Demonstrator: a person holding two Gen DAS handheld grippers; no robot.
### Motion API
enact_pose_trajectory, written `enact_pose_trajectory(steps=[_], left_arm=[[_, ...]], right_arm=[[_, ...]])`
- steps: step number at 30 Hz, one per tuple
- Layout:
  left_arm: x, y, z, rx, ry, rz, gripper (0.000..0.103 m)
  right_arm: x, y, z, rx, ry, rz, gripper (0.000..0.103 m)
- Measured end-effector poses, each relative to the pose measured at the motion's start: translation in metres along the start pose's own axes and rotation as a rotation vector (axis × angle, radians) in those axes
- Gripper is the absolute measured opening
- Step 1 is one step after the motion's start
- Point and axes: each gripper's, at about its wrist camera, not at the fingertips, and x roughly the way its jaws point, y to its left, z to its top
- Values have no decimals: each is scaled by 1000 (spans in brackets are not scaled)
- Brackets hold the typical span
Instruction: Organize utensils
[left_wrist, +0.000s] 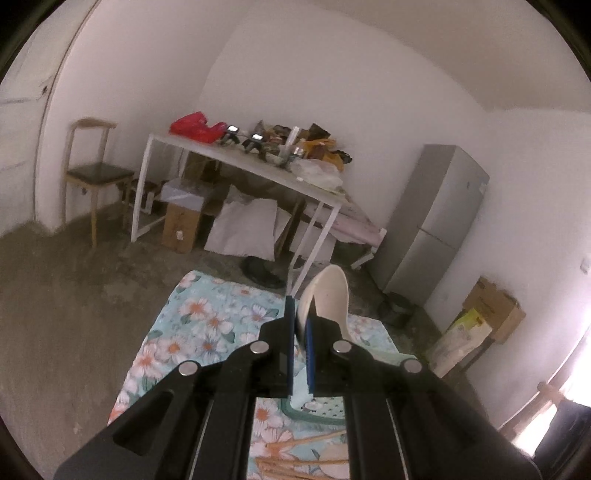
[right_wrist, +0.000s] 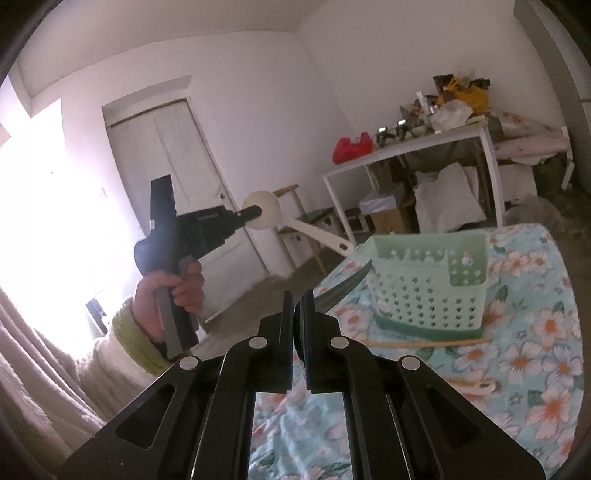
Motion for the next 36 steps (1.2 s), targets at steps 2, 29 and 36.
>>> enact_pose_trajectory(steps=[2, 29, 36], left_arm=[[5, -12, 2, 59, -7, 8, 4], [91, -104, -47, 753, -98, 295, 4], [119, -85, -51, 600, 34, 199, 15]], right_arm=[[-3, -3, 6, 0, -13, -12, 3], [-20, -53, 32, 252, 6, -82, 3], [-17, -84, 34, 466, 76, -39, 3]])
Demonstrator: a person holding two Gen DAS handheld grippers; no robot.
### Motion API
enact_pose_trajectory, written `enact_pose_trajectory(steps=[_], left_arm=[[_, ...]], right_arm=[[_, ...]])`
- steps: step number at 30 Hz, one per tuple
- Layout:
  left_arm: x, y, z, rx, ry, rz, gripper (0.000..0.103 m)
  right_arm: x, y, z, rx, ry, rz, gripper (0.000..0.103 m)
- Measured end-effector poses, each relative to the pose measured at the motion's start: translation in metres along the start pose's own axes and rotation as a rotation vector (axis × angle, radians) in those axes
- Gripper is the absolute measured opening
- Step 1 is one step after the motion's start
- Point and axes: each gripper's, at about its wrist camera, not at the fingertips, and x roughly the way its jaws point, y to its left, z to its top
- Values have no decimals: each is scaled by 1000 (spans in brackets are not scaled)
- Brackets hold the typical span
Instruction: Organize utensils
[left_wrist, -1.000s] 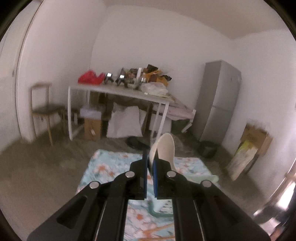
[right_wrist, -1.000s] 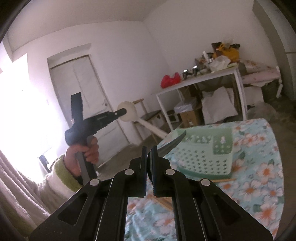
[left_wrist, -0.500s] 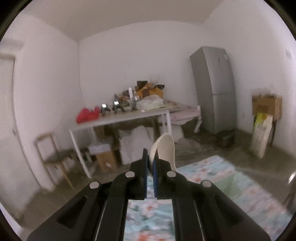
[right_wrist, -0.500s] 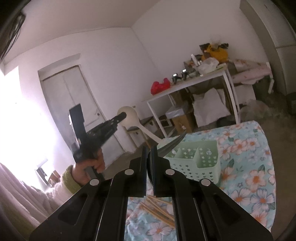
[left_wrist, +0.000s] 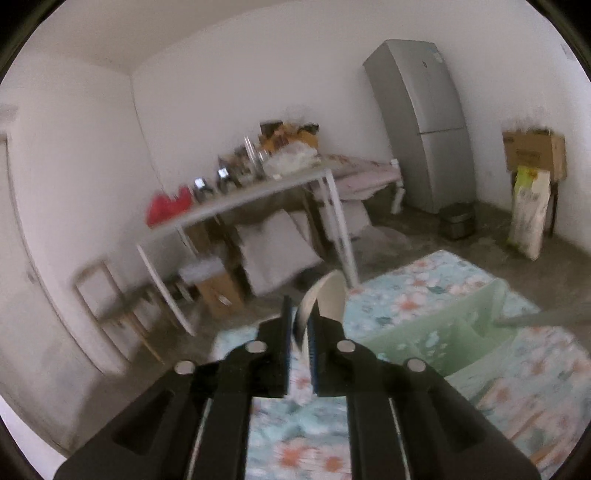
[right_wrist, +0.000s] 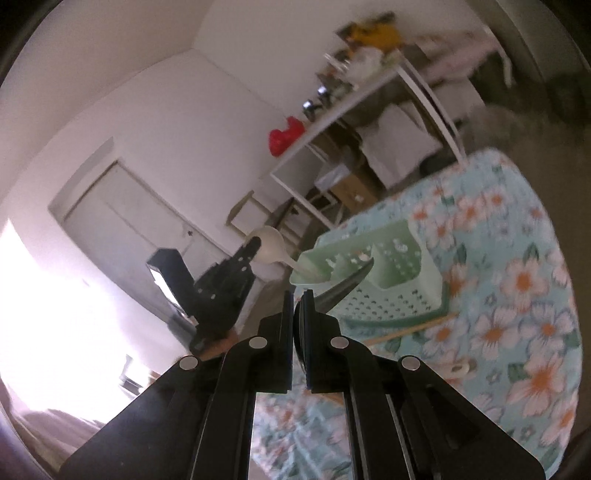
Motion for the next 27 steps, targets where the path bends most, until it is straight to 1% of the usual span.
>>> enact_pose_trajectory(steps=[1, 2, 5, 9, 11, 13, 17, 19, 22, 24, 25, 26, 27], left_arm=[[5, 3, -1, -33, 10, -27, 28], [7, 7, -2, -73, 16, -54, 39], [10, 15, -5, -142, 13, -101, 45], [6, 19, -7, -188, -9, -130, 48], [4, 22, -7, -204, -21, -139, 51], [-1, 25, -8, -223, -34, -147, 52], [-5, 28, -11, -246, -34, -153, 53], [-6, 29, -14, -256, -26, -155, 54], [-5, 30, -18, -270, -7, -163, 55], [-4, 29, -21, -274, 2, -167, 55], [-4, 27, -23, -273, 5, -168, 55], [0, 28, -22, -271, 7, -169, 56], [1, 28, -24, -271, 10, -169, 56]], right_arm=[[0, -2, 2, 19, 5, 4, 3], [-1, -5, 5, 44, 10, 13, 3], [1, -12, 15, 111, 28, 32, 3], [7, -24, 26, 205, 61, 52, 3], [11, -31, 33, 251, 72, 60, 3], [19, -38, 41, 291, 82, 63, 3], [42, -60, 57, 402, 124, 70, 4], [52, -73, 63, 445, 133, 49, 8], [64, -87, 69, 475, 141, 11, 9], [66, -89, 71, 468, 141, -5, 17], [66, -88, 73, 459, 134, -22, 23], [66, -87, 74, 442, 128, -35, 28], [64, -85, 76, 414, 112, -56, 30]])
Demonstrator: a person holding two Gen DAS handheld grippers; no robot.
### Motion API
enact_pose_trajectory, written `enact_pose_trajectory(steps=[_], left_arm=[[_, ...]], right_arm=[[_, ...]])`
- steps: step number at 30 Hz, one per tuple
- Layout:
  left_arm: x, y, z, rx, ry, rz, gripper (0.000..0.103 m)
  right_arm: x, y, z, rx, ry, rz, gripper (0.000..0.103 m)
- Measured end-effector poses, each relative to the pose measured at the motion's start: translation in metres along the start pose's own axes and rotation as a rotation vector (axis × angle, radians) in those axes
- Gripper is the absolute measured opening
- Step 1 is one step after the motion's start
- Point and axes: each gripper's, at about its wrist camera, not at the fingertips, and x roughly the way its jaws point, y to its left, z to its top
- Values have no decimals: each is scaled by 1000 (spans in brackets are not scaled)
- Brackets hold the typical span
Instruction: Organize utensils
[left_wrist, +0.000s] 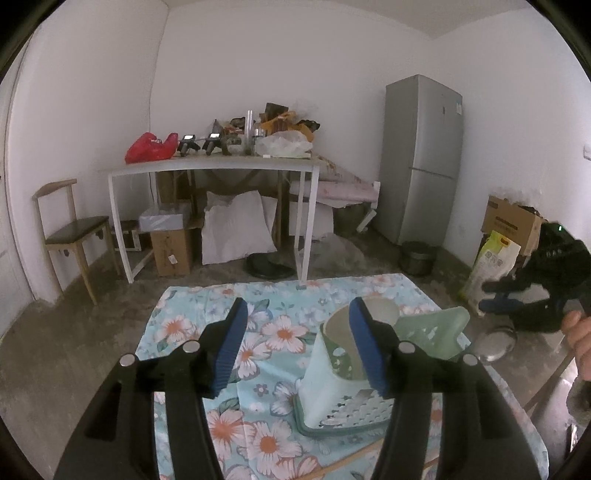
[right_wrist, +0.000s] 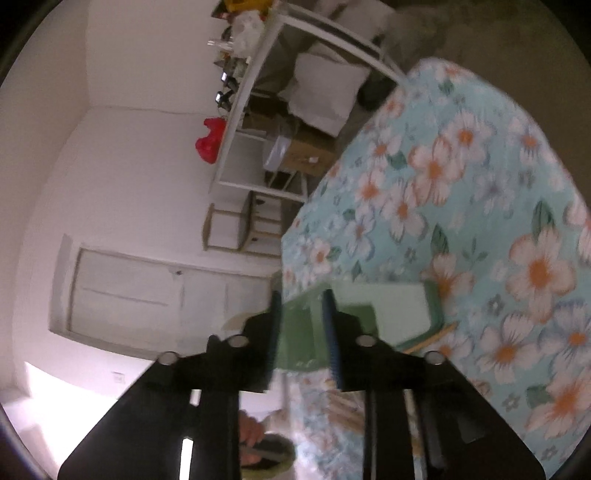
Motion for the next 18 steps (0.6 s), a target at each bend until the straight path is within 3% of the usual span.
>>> enact_pose_trajectory(steps=[5, 12, 18], left_arm=[[5, -1, -2, -5, 10, -6, 56], [3, -1, -2, -15, 6, -9, 56], [-17, 3, -18, -28, 4, -43, 58]], right_arm=[[-14, 14, 0, -106, -90, -58, 38], [-55, 24, -18, -223, -268, -83, 41], [-71, 37, -68, -444, -387, -256, 49]])
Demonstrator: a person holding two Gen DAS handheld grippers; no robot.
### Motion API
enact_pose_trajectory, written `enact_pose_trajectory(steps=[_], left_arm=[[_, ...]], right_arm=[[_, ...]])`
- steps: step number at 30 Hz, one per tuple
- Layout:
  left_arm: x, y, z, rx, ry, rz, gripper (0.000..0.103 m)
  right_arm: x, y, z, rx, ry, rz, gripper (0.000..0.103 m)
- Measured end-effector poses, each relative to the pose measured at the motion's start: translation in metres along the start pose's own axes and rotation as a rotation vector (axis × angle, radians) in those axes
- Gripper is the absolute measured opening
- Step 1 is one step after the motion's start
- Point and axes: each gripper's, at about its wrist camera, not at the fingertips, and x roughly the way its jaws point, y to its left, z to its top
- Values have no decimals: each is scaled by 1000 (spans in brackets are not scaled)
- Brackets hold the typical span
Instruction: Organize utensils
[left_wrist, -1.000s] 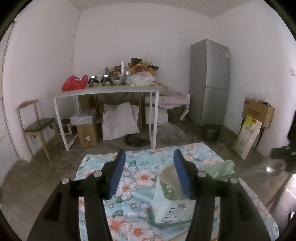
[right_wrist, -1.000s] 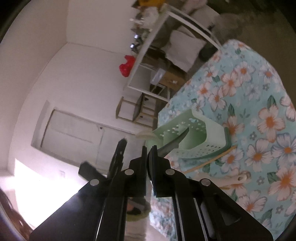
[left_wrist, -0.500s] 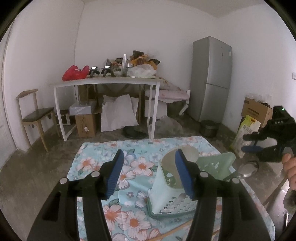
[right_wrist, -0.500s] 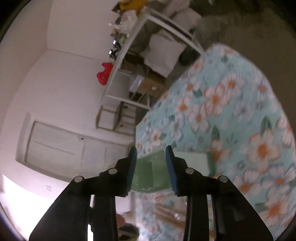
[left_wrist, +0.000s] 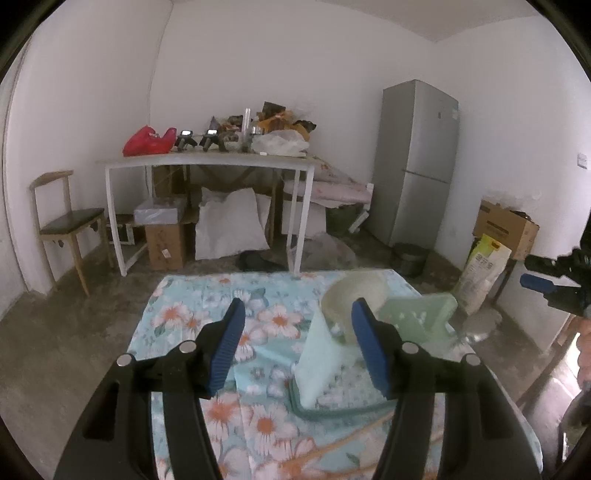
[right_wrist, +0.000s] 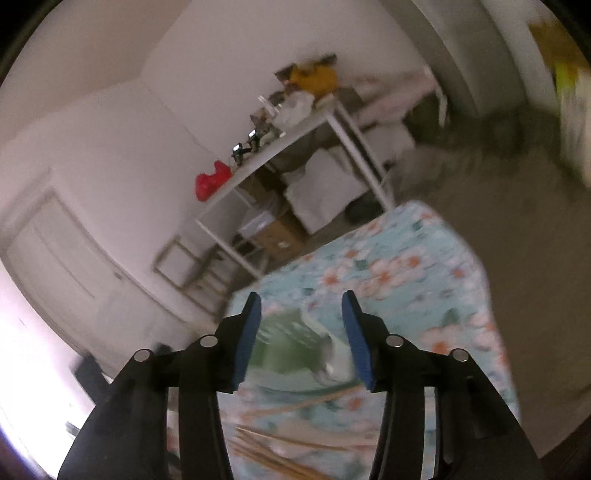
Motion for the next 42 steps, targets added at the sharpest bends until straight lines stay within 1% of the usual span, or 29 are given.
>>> enact_pose_trajectory(steps=[3, 6, 9, 12, 13, 15, 17, 18, 19, 20, 23, 24, 26, 29, 31, 33, 37, 42], left_arm=[[-8, 1, -15, -19, 39, -32, 58], [-13, -2, -29, -19, 79, -46, 58], [-15, -6, -43, -31, 111, -60, 58], [-11, -14, -63, -44, 175, -90, 56], [-8, -18, -69, -39, 192, -92, 49], [0, -26, -81, -28, 235, -107, 41], [14, -31, -94, -28, 280, -122, 31], [23, -33, -101, -21, 305, -117, 26], [28, -35, -104, -12, 315, -113, 23], [35, -37, -108, 4, 331, -108, 19], [48, -44, -122, 48, 386, -114, 14], [50, -46, -127, 68, 407, -118, 13], [49, -49, -133, 106, 416, -133, 12], [44, -53, -142, 165, 429, -135, 12], [40, -57, -147, 201, 433, -136, 12], [37, -58, -149, 212, 436, -142, 12], [34, -56, -155, 224, 475, -142, 12], [26, -57, -161, 228, 478, -145, 12]], right_arm=[[-7, 4, -25, -88, -7, -74, 51], [-6, 0, -52, -135, 25, -129, 51], [4, -7, -72, -135, 82, -145, 51], [22, -10, -93, -115, 165, -126, 49], [28, -10, -99, -109, 191, -111, 46], [43, -6, -111, -115, 249, -81, 41], [61, -5, -121, -122, 304, -69, 33], [66, -4, -125, -122, 322, -62, 31], [74, -3, -128, -127, 338, -58, 29], [76, -2, -131, -135, 340, -57, 28], [91, 2, -132, -166, 333, -60, 26], [95, 4, -132, -171, 334, -59, 26], [106, 2, -134, -183, 355, -59, 25], [118, -1, -144, -190, 421, -65, 23], [115, 0, -151, -203, 422, -66, 23], [107, 1, -157, -216, 429, -78, 23], [100, -6, -176, -189, 467, -80, 23], [81, -2, -192, -190, 448, -66, 23]])
